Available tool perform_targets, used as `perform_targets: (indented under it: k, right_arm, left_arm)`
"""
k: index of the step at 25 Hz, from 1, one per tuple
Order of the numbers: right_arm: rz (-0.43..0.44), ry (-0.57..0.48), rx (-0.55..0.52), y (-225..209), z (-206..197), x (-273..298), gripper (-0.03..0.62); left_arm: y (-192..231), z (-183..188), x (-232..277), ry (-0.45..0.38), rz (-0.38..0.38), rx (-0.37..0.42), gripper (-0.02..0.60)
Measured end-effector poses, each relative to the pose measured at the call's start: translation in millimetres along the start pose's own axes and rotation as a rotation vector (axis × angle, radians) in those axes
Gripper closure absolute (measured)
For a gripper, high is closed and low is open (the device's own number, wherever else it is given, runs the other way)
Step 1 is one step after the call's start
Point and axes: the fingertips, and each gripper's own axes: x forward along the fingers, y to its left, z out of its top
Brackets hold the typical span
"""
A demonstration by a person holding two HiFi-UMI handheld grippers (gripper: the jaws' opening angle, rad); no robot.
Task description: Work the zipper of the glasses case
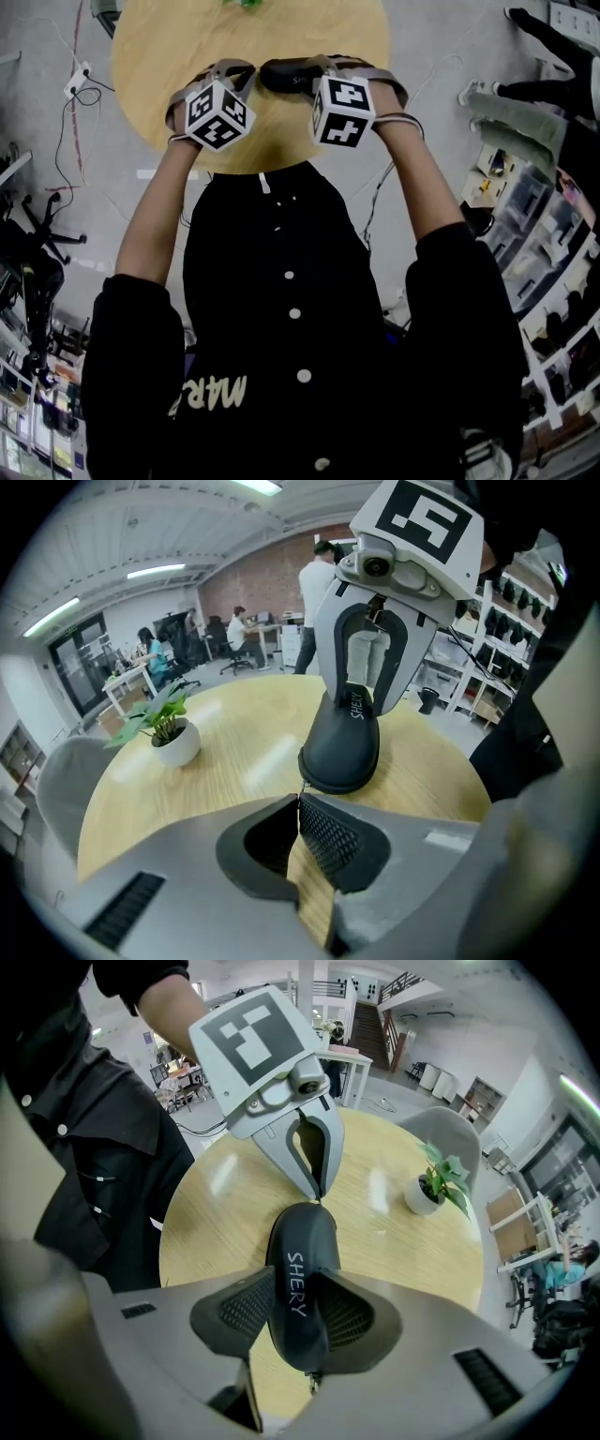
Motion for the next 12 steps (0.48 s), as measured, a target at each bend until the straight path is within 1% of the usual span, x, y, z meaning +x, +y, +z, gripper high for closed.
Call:
perform_targets:
  k: [5,12]
  right_arm:
    - [-0.004,0.005,-0.003,0,1,1,0.444]
    - [0.002,0.013,-0.007,-1,3,0,0.444]
  left_arm:
    - [5,6,5,0.005,-0.038,0.084,0.575]
    - [11,17,11,0.000,-0.081,0.172,0.575]
